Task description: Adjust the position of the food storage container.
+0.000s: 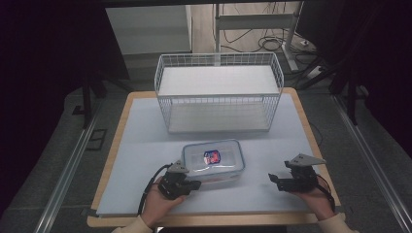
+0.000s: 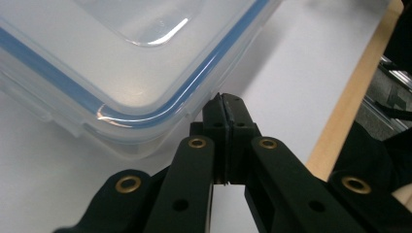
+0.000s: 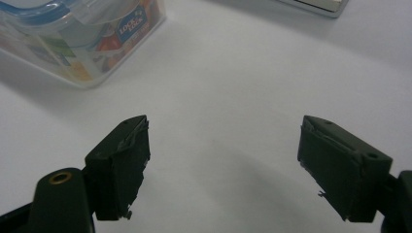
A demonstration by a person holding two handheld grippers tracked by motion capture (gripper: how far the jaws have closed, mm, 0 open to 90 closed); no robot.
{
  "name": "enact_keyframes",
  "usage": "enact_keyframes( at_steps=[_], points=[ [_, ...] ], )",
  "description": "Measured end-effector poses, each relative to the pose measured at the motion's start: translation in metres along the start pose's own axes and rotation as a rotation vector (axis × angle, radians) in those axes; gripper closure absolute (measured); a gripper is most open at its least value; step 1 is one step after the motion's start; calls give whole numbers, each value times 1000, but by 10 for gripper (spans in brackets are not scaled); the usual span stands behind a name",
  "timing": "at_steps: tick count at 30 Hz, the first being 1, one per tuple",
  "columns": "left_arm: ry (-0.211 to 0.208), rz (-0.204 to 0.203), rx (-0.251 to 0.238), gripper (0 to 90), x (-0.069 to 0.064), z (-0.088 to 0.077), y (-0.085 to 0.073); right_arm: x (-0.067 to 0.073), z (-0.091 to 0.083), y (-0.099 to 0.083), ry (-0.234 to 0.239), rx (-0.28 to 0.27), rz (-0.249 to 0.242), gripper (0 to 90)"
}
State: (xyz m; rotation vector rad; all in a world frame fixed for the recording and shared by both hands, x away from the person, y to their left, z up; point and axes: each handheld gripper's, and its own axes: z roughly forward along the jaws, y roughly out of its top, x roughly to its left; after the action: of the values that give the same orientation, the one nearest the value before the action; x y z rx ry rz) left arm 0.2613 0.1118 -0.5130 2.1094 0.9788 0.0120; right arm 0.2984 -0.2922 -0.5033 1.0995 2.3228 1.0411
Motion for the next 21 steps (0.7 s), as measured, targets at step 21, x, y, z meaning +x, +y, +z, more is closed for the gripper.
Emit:
enact_keyframes(
  at_steps=[21],
  points=[
    [10,-88,-242,839,19,-62,0,-3,0,1,-11,-12,16,196]
  ],
)
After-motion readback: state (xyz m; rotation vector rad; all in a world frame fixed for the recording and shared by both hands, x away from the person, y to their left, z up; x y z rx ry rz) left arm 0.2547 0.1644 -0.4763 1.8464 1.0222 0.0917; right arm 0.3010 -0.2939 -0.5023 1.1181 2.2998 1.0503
